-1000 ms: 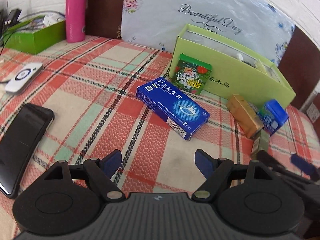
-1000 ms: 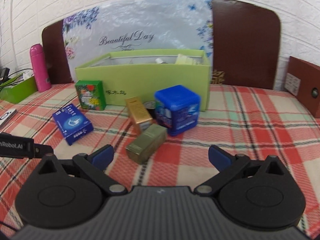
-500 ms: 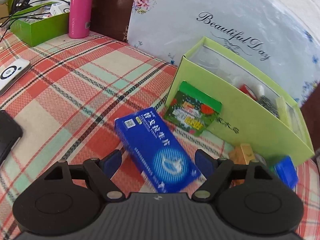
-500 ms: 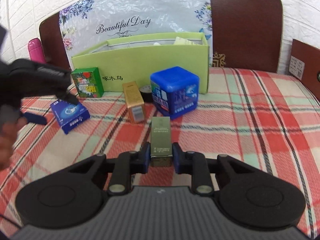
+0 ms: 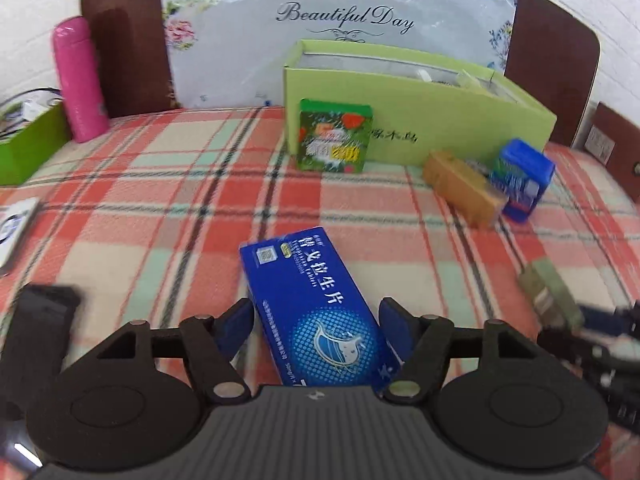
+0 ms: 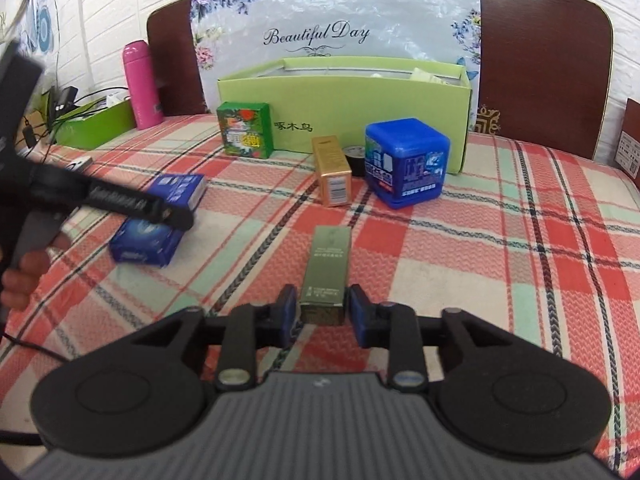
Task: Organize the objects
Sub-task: 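Grasp the olive tube with the right tool while the left tool grasps the blue medicine box, then carry the olive tube and blue medicine box into the green box and release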
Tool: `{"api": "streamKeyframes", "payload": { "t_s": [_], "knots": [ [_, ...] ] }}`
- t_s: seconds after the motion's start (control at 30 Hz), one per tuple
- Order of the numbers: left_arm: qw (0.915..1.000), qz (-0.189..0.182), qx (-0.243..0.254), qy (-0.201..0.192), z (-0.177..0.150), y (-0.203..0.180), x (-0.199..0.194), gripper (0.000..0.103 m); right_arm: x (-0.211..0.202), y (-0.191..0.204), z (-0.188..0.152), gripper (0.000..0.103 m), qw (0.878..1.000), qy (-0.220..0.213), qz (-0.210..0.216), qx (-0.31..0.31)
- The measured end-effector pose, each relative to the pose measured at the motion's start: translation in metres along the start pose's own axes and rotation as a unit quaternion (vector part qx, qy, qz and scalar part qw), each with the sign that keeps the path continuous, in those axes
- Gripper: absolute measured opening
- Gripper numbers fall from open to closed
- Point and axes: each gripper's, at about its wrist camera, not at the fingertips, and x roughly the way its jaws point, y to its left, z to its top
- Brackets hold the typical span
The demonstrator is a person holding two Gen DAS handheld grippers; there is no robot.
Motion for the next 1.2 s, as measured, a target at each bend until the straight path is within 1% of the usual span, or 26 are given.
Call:
{"api": "streamKeyframes", "payload": {
  "t_s": [0.03,0.07,0.17,0.23,0.27,0.33,0.4,0.43,0.5,0.57,0.63,0.73,0.8,0.83,0.87,0.93,1.03,1.1,1.2],
  "knots": [
    [0.9999,0.010,-0.004,0.000,-0.004,0.000,-0.005,0.078,-0.001,0.001,0.000,0.044,1.000,0.000,0.000,0.002],
    [0.9998,0.014,-0.012,-0.003,-0.008,0.000,-0.009,0.078,-0.001,0.003,0.000,0.044,1.000,-0.001,-0.002,0.001],
    [0.9991,0.008,-0.040,-0.008,-0.007,0.006,-0.009,0.078,0.002,0.007,0.001,0.044,1.000,0.000,-0.010,-0.005],
    [0.9985,0.021,-0.051,-0.004,-0.003,0.004,-0.005,0.078,0.005,0.008,0.003,0.044,1.000,-0.001,-0.020,0.000],
    [0.9980,0.027,-0.057,-0.001,-0.001,0.003,-0.002,0.074,0.006,0.008,0.004,0.044,1.000,-0.004,-0.026,0.003],
    [0.9973,0.025,-0.069,0.000,0.003,0.002,0.001,0.073,0.009,0.009,0.008,0.044,0.999,-0.010,-0.039,0.007],
    [0.9972,0.027,-0.070,0.002,0.004,0.000,0.005,0.073,0.012,0.009,0.011,0.043,0.999,-0.012,-0.044,0.010],
    [0.9971,0.035,-0.068,0.005,0.004,-0.003,0.007,0.074,0.014,0.010,0.012,0.040,0.999,-0.010,-0.043,0.008],
    [0.9969,0.049,-0.061,0.012,0.001,-0.004,0.013,0.074,0.015,0.012,0.013,0.040,0.999,-0.009,-0.040,0.002],
    [0.9971,0.047,-0.060,0.000,-0.003,-0.003,0.013,0.074,0.016,0.014,0.012,0.040,0.999,-0.010,-0.040,-0.003],
    [0.9972,0.044,-0.060,0.003,-0.002,-0.001,0.013,0.073,0.018,0.015,0.011,0.038,0.999,-0.005,-0.040,0.000],
    [0.9973,0.041,-0.061,0.001,-0.002,0.000,0.014,0.073,0.020,0.015,0.011,0.038,0.999,-0.003,-0.041,0.008],
    [0.9974,0.046,-0.056,-0.001,-0.002,-0.003,0.014,0.071,0.021,0.016,0.010,0.034,0.999,-0.005,-0.044,0.007],
    [0.9976,0.044,-0.053,-0.004,-0.003,-0.004,0.012,0.063,0.021,0.017,0.009,0.026,0.999,-0.005,-0.043,0.005],
    [0.9979,0.041,-0.050,-0.003,-0.002,-0.006,0.011,0.061,0.021,0.018,0.009,0.022,0.999,-0.005,-0.041,0.002],
    [0.9986,0.027,-0.045,-0.001,-0.002,-0.009,0.008,0.061,0.019,0.019,0.008,0.022,0.999,-0.007,-0.038,0.005],
    [0.9989,-0.010,-0.045,-0.005,0.002,-0.015,0.000,0.061,0.014,0.019,0.009,0.022,0.999,-0.014,-0.026,0.018],
    [0.9986,-0.026,-0.041,-0.021,0.010,-0.020,-0.009,0.061,0.009,0.018,0.013,0.022,0.999,-0.025,-0.022,0.021],
    [0.9966,-0.050,-0.034,-0.057,0.031,-0.026,-0.024,0.061,-0.002,0.016,0.026,0.022,0.998,-0.057,-0.021,0.026]
  ]
}}
